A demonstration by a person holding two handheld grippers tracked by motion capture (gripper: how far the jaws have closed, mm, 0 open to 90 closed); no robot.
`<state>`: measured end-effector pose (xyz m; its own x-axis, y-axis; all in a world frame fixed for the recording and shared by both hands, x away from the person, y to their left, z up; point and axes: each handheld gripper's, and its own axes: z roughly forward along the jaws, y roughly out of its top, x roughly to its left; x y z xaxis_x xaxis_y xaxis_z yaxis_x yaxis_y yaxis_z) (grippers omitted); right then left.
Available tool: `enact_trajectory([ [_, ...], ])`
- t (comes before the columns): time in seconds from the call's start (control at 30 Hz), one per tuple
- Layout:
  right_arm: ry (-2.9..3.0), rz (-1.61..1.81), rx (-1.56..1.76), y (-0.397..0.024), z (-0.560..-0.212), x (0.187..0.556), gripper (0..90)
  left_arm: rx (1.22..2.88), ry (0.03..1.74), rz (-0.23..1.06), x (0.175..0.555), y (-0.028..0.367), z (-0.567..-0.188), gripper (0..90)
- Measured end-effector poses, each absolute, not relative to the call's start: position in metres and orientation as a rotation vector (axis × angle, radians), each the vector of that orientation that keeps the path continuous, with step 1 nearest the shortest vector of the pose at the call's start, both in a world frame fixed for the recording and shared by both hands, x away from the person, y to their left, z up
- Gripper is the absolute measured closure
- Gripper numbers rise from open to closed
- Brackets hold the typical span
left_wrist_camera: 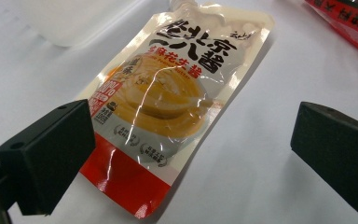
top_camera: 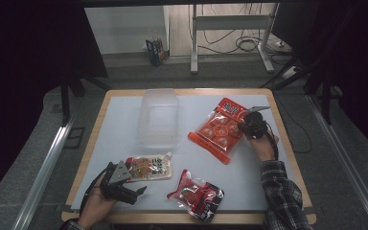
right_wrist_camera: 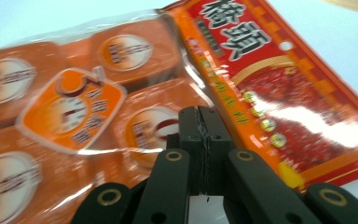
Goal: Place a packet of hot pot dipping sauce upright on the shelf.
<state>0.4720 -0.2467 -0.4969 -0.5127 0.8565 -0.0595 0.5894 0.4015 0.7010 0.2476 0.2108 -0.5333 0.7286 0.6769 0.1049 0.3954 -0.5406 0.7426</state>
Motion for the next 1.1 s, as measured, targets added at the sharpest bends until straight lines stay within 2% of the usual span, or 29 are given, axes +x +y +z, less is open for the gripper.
enact_trajectory([
  [0.3, 2.222, 0.871, 1.266, -0.249, -0.501, 0.493, 85.7, 2.219, 0.799, 0.5, 0.247, 0.209, -0.534, 0.0],
  [0.63, 2.233, 0.813, 1.32, -0.251, -0.509, 0.507, 88.4, 2.227, 0.79, 0.499, 0.247, 0.208, -0.535, 0.0],
  [1.1, 2.332, 0.841, 1.264, -0.248, -0.508, 0.48, 88.8, 2.251, 0.769, 0.492, 0.247, 0.204, -0.536, 0.0],
])
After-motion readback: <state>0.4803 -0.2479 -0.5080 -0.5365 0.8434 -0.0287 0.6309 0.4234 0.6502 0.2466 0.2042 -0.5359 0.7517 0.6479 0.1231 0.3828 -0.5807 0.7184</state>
